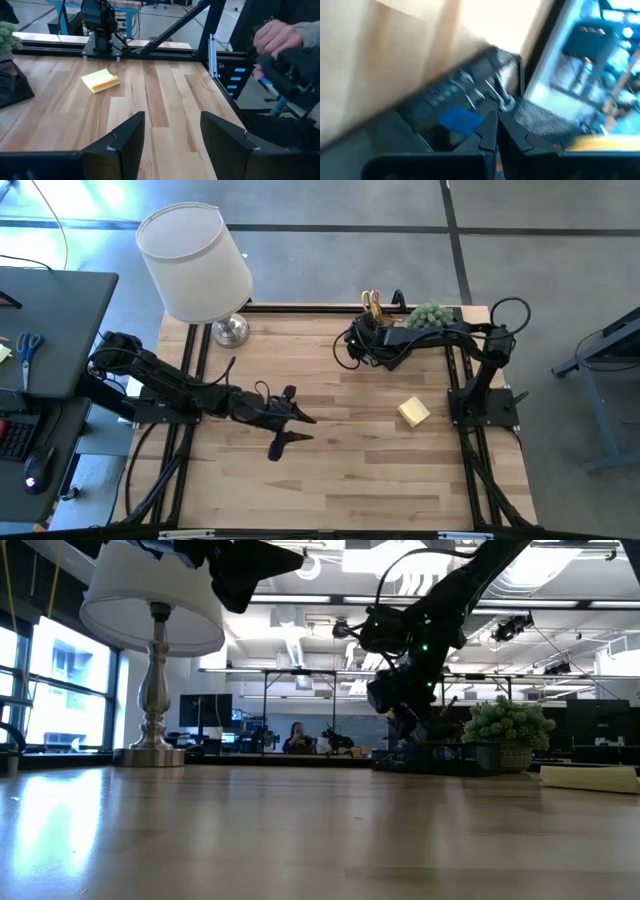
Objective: Pick and place office supplies into organizer
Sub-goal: Put the yellow sticky note into the desk organizer
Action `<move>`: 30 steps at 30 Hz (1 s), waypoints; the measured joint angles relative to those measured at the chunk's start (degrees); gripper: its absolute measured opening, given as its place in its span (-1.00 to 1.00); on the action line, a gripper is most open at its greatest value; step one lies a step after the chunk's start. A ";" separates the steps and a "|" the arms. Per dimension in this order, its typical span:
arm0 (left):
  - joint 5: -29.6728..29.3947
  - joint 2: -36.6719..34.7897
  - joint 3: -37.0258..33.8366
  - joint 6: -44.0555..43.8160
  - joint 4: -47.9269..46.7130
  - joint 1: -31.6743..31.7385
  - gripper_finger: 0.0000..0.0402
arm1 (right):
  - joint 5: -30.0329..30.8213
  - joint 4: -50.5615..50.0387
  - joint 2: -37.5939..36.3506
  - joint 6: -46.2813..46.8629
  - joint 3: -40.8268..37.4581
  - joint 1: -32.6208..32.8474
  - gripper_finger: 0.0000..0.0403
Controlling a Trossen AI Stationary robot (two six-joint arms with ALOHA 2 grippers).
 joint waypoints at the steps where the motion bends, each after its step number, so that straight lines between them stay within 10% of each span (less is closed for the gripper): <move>1: 0.00 0.00 0.00 0.00 -0.06 0.00 -0.11 | 1.61 -0.34 -0.25 0.96 0.00 0.52 -0.99; 7: -0.29 0.00 0.00 -0.13 -0.11 0.00 -0.11 | -1.88 -12.97 -9.11 16.83 0.00 4.78 -1.00; 17: -0.39 0.02 0.02 -0.68 0.96 -0.08 -0.11 | -28.99 -25.11 -35.10 54.41 -10.51 11.13 -1.00; 30: -1.79 0.06 0.04 -1.51 2.07 -0.72 -0.11 | -32.98 -30.67 -45.07 80.25 -25.20 15.82 -0.75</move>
